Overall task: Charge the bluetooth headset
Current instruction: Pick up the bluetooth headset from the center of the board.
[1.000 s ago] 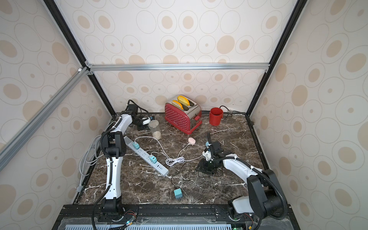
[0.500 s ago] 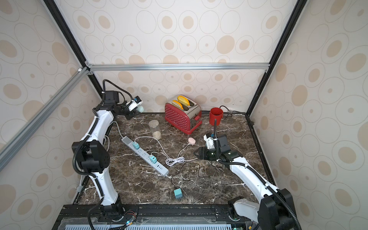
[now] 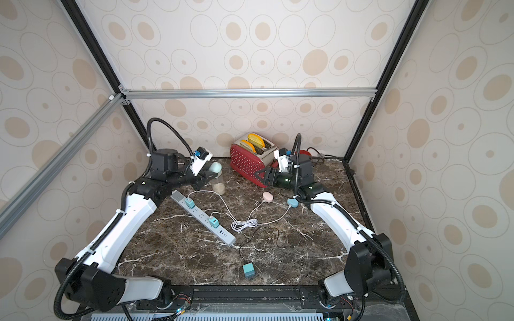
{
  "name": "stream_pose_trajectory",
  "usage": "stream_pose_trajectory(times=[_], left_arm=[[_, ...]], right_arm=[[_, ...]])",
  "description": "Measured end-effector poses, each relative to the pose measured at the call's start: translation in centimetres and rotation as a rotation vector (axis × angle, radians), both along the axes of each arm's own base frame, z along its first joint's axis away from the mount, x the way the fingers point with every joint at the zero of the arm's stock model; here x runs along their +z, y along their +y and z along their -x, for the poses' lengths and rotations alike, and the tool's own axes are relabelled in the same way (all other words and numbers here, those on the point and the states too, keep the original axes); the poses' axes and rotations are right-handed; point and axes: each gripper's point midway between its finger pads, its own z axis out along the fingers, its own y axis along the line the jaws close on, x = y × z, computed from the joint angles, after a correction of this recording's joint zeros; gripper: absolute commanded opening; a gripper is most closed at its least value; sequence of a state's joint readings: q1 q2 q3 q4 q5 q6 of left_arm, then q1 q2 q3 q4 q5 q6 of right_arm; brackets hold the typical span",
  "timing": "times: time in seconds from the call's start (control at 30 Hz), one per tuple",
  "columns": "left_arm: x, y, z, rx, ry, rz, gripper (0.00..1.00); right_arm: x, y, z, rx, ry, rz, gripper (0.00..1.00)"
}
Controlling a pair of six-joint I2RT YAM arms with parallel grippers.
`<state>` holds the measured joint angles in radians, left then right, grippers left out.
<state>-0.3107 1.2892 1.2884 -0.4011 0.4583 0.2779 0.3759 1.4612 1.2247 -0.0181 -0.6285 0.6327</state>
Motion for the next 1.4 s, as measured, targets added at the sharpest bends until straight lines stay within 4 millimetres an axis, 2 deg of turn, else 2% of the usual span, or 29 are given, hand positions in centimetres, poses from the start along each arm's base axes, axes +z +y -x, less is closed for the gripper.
stream_pose_trajectory(times=[0.13,0.27,0.47,0.53,0.67,0.9,1.1,1.4], left_arm=[[0.0,-1.4,1.8,0.021,0.010,0.026,0.11],[0.3,-2.9,2.1,0.025,-0.002,0.032,0.10],[-1.2,-4.6,1.6,0.040,0.022,0.000,0.10],[-1.7,-5.0,1.2,0.044,0.030,-0.014,0.10],[-1.8,-5.7,0.9,0.042,0.030,-0.024,0.10],[-1.7,-6.1,0.8,0.043,0.022,-0.027,0.10],[-1.7,-6.5,0.9,0.035,0.017,-0.024,0.10],[-1.8,-7.2,0.6,0.023,0.017,-0.023,0.11]], right_arm=[[1.5,1.1,0.5,0.049,-0.007,-0.039,0.67],[2.0,2.3,1.5,0.090,0.000,-0.061,0.67],[2.7,4.2,3.1,0.146,0.005,-0.074,0.65],[2.9,4.6,3.3,0.155,0.006,-0.083,0.62],[3.2,5.4,2.8,0.161,0.018,-0.099,0.57],[2.1,6.7,1.8,0.163,0.075,-0.097,0.57],[1.5,7.6,2.1,0.177,0.110,-0.093,0.54],[0.8,8.4,2.1,0.189,0.144,-0.092,0.43]])
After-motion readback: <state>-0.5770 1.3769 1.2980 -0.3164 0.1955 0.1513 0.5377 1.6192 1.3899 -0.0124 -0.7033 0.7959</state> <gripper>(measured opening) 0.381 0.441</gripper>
